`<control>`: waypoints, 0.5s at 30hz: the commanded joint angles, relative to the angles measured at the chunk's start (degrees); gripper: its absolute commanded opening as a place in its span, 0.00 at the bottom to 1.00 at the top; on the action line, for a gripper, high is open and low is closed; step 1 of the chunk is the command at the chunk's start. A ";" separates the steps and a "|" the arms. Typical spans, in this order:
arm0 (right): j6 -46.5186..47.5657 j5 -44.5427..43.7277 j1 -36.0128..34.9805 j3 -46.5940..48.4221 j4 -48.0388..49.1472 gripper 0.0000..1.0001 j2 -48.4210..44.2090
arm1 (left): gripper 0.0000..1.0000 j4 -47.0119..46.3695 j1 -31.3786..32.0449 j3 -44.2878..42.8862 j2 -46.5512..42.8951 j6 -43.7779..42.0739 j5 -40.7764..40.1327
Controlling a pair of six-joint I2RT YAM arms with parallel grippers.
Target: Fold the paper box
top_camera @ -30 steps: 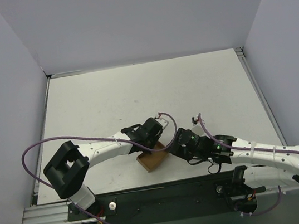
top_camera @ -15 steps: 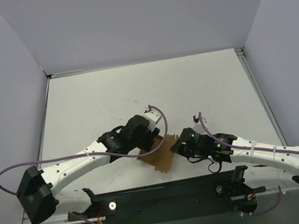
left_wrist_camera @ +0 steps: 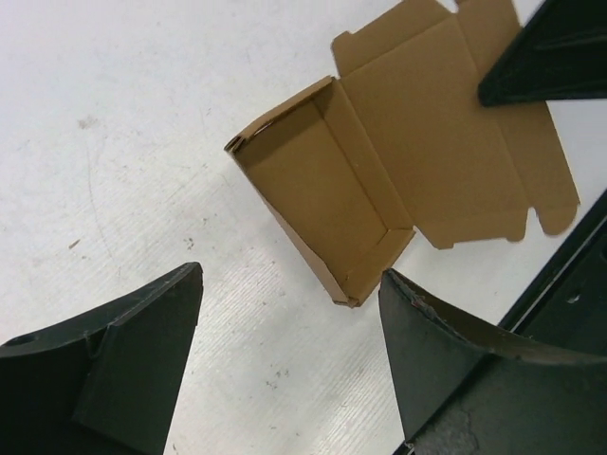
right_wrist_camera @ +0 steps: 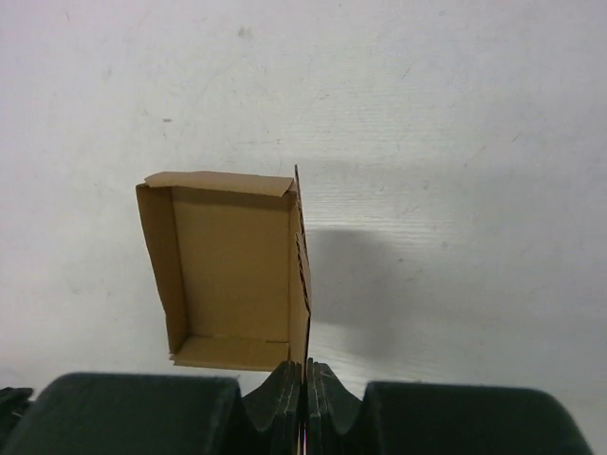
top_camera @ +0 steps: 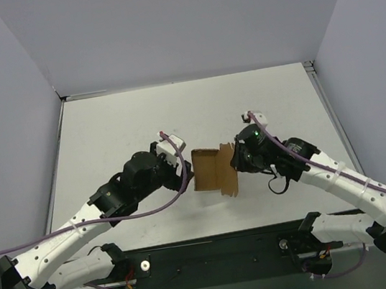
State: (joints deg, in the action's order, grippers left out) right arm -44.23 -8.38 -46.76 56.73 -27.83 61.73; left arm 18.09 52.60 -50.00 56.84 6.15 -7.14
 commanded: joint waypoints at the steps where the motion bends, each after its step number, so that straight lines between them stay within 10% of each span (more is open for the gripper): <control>1: 24.17 11.71 2.82 8.82 -11.79 0.00 8.03 | 0.85 -5.69 -3.73 0.34 -2.26 -2.11 16.31; 15: 48.26 10.41 -3.42 19.73 -14.00 0.00 21.92 | 0.85 -4.38 -6.89 -0.98 1.26 -5.01 27.87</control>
State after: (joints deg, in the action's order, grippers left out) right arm -5.50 5.69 -48.47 72.27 -39.72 80.31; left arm 15.51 46.89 -49.36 57.93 2.28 17.82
